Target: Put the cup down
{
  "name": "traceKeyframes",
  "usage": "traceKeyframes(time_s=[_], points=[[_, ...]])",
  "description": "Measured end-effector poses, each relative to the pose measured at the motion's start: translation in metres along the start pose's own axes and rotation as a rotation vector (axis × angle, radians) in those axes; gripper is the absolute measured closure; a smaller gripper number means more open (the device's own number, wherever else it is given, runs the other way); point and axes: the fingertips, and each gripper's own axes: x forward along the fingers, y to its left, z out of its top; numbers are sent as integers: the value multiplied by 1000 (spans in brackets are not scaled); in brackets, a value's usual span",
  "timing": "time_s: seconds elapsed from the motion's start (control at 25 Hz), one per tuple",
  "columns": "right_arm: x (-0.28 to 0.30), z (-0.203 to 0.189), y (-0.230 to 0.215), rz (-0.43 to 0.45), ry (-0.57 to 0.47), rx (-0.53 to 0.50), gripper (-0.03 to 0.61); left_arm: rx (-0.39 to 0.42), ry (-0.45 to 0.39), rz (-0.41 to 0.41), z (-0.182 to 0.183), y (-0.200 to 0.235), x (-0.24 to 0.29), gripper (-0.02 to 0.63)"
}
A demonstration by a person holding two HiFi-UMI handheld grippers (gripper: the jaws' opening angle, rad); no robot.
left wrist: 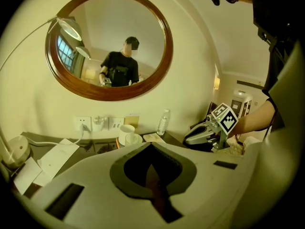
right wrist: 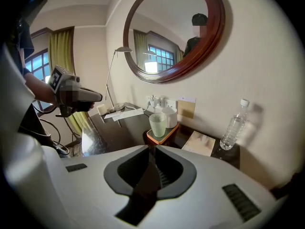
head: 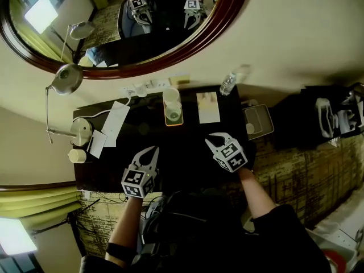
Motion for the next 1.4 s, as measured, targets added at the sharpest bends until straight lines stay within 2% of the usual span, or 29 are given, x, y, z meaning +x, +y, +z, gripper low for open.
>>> traceKeyframes(time_s=[0.08,0.32,0.36,0.48,0.6,0.92,1.04,1.24,1.4], points=[[12,4,0,24,6,-21,501,-3,2,6,0,3,1,612],[41,24,16,108,61,-107,306,-23,12,20,-6,12,1,612],[47,27,16,110,71,-123,255,-24,15,22,-7,14,1,612],[67,43,9,92,65,-161,175,-22,26,26,-9,17,4,612],[87,55,2,83,59,-179,121,-28,30,32,-10,19,9,612],[136,82,-1,120,54,-257,116,-25,52,30,-12,20,23,612],[154,80,-4,143,67,-258,115,-30,49,37,-14,22,29,612],[168,92,-5,166,75,-338,116,-44,47,66,-20,28,35,612],[183,85,-7,194,100,-359,118,-59,43,66,-19,25,40,612]])
